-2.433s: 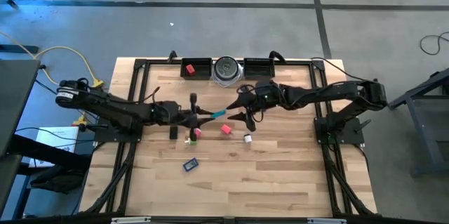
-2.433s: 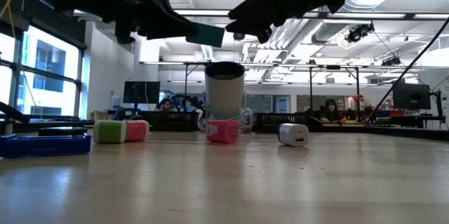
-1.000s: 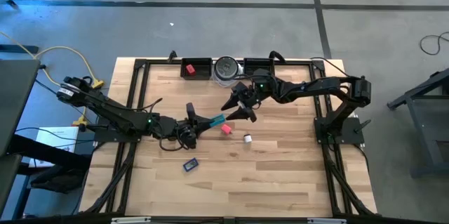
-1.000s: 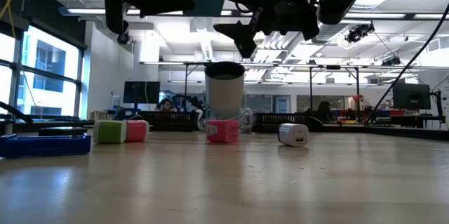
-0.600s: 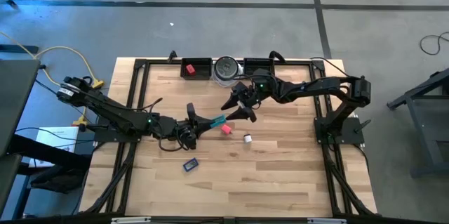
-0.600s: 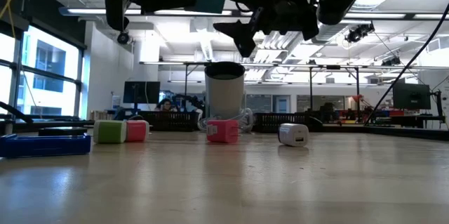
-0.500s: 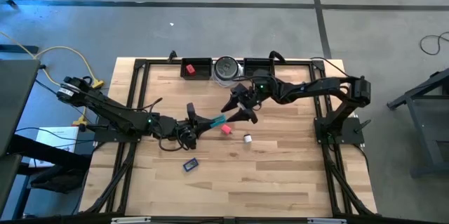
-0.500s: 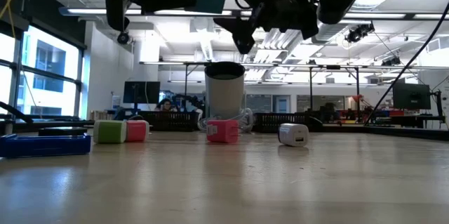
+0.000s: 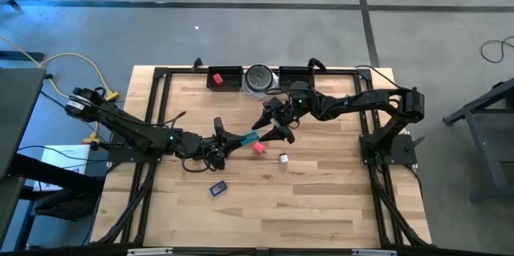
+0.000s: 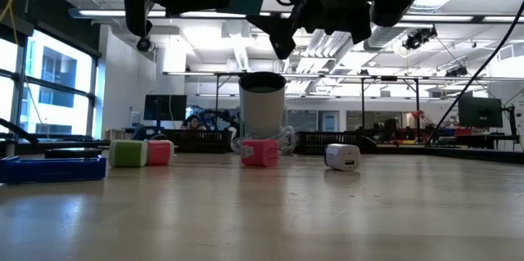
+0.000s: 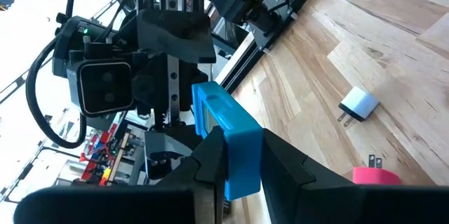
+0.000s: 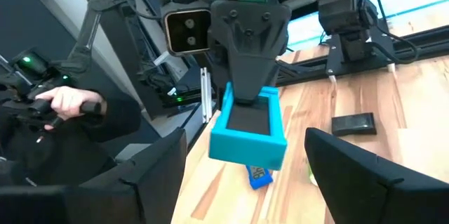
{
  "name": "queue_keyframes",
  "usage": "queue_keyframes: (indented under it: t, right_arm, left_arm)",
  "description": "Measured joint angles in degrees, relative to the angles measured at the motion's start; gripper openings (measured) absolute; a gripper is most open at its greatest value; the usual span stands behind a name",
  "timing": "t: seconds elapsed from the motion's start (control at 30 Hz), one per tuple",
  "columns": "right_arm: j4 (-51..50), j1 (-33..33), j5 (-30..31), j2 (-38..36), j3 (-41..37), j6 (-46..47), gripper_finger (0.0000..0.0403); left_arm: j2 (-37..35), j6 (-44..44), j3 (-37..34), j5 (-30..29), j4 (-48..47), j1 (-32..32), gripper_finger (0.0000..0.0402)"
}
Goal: Pick & Place Office items
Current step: Put the light blue digital clock into the right black basket
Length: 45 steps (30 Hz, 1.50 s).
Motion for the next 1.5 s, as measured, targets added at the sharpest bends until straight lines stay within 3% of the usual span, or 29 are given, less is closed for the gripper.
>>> queue_keyframes:
  t: [0.53, 1.1, 1.33, 1.5]
  right_arm:
    - [0.0, 0.0, 0.9, 0.0, 0.0, 0.0, 0.0276]
    - [-0.1, 0.0, 0.6, 0.0, 0.0, 0.1, 0.0146]
    - [-0.1, 0.0, 0.5, 0.0, 0.0, 0.4, 0.0161]
    - [-0.1, 0.0, -0.3, 0.0, 0.0, 0.0, 0.0139]
  left_arm:
    - [0.0, 0.2, 0.0, 2.0, 1.0, 0.6, 0.0056]
    - [0.0, -0.7, 0.0, 3.3, 0.8, 1.9, 0.0056]
    - [0.0, -0.9, 0.0, 3.4, 1.0, 1.9, 0.0056]
    - [0.0, -0.9, 0.0, 3.6, 1.0, 1.9, 0.0056]
